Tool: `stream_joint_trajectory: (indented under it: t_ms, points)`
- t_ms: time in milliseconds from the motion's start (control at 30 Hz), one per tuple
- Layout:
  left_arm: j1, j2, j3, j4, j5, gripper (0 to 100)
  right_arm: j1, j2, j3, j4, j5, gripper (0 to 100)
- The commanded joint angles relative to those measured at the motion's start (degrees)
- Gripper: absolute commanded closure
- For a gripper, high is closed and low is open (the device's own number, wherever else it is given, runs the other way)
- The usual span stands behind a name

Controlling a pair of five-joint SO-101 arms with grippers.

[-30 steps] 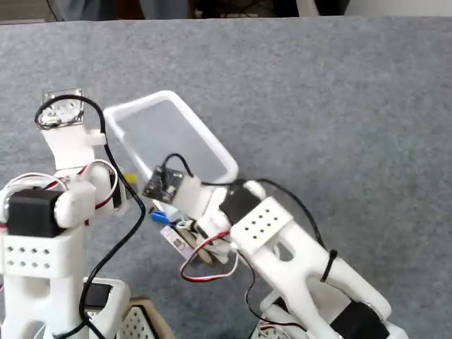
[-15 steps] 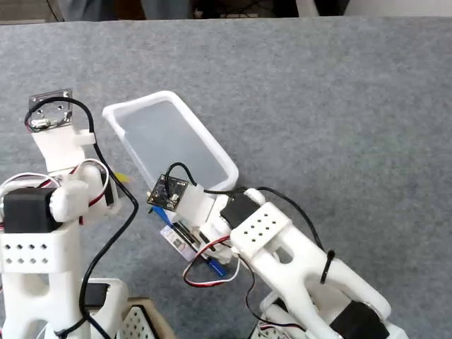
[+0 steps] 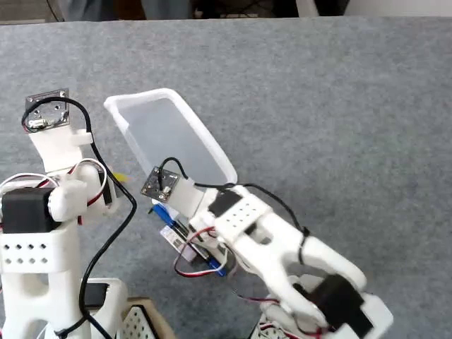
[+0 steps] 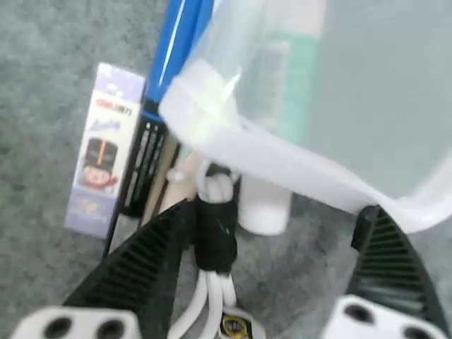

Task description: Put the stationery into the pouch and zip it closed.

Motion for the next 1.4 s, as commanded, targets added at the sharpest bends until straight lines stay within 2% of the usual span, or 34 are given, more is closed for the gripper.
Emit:
stream_joint_trajectory:
  t_ms: [0, 133, 300, 400, 467, 700, 867, 1267, 1367]
  points:
    - [-0.57, -0.26, -0.22, -1.05, 0.09, 79, 0.88, 6.02, -2.59, -1.67, -0.44, 64.5]
    - [-0.57, -0.26, -0.22, -1.05, 0.09, 79, 0.97, 7.69, -3.74, -1.67, -0.44, 66.4]
    - [-0.57, -0.26, -0.22, -0.97, 0.09, 79, 1.32, 7.78, -3.74, -1.67, -0.09, 79.2]
    - [-0.57, -0.26, -0.22, -0.88, 0.09, 79, 4.40, 7.34, -3.56, -1.23, -0.18, 82.8]
    - [-0.57, -0.26, -0.13, -0.88, 0.09, 79, 6.15, 6.55, -3.82, 0.35, -0.09, 79.8]
    - [-0.57, -0.26, 2.86, -1.23, 0.09, 79, 6.15, -4.09, -3.30, 7.21, 0.00, 59.6]
    - [-0.57, -0.26, 2.77, -1.23, 0.09, 79, 6.15, -8.92, -0.40, 7.21, 0.09, 59.3]
    - [-0.57, -0.26, 2.86, -1.23, 0.09, 79, 5.89, -8.92, 5.58, 0.62, -0.44, 59.3]
    - [-0.57, -0.26, 2.86, -1.23, 0.09, 79, 5.89, -8.31, 6.55, -2.46, -0.44, 62.3]
